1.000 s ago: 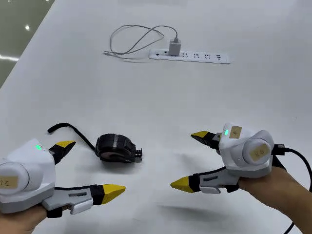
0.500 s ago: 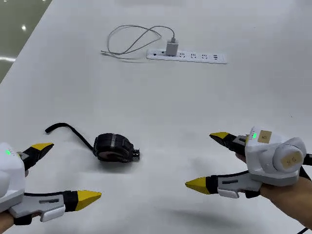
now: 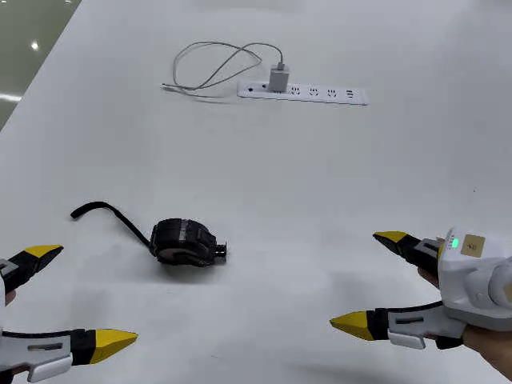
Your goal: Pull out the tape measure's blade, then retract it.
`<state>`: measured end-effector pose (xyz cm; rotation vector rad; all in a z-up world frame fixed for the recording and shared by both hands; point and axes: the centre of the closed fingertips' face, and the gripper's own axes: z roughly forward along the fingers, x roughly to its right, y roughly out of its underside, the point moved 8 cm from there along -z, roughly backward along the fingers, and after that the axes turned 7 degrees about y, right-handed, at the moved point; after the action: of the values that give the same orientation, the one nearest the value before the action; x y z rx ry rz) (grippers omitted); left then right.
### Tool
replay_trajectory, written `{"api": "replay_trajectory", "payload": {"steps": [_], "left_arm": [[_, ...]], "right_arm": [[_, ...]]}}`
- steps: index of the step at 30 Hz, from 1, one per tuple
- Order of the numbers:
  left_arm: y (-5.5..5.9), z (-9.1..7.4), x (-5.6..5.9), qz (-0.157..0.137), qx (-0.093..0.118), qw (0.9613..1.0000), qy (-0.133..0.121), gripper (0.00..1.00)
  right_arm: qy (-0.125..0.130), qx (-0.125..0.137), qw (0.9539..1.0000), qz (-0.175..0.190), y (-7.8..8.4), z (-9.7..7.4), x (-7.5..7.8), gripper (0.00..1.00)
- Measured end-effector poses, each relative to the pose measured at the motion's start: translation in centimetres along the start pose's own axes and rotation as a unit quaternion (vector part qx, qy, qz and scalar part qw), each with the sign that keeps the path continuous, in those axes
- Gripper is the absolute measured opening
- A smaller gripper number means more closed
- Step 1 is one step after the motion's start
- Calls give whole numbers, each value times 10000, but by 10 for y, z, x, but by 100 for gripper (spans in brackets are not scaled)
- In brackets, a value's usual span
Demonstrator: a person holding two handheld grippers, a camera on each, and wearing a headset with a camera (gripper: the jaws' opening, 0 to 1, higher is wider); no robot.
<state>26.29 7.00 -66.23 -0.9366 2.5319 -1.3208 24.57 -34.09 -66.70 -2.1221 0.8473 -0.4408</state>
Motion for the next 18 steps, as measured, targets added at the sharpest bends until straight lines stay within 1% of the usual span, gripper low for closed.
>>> {"api": "replay_trajectory", "payload": {"steps": [5, 10, 13, 18], "left_arm": [[7, -7, 0, -35, -72, 10000, 3, 99], [13, -17, -4, -48, -136, 9999, -57, 99], [14, -20, -5, -172, -90, 9998, -57, 99], [15, -20, -5, -166, -130, 9998, -53, 99]], "right_arm": [[50, -104, 9999, 45, 10, -8, 0, 90], [87, -150, 9998, 93, 18, -16, 0, 92], [113, -196, 9997, 90, 21, -19, -1, 93], [127, -249, 9996, 95, 26, -20, -2, 93]]}}
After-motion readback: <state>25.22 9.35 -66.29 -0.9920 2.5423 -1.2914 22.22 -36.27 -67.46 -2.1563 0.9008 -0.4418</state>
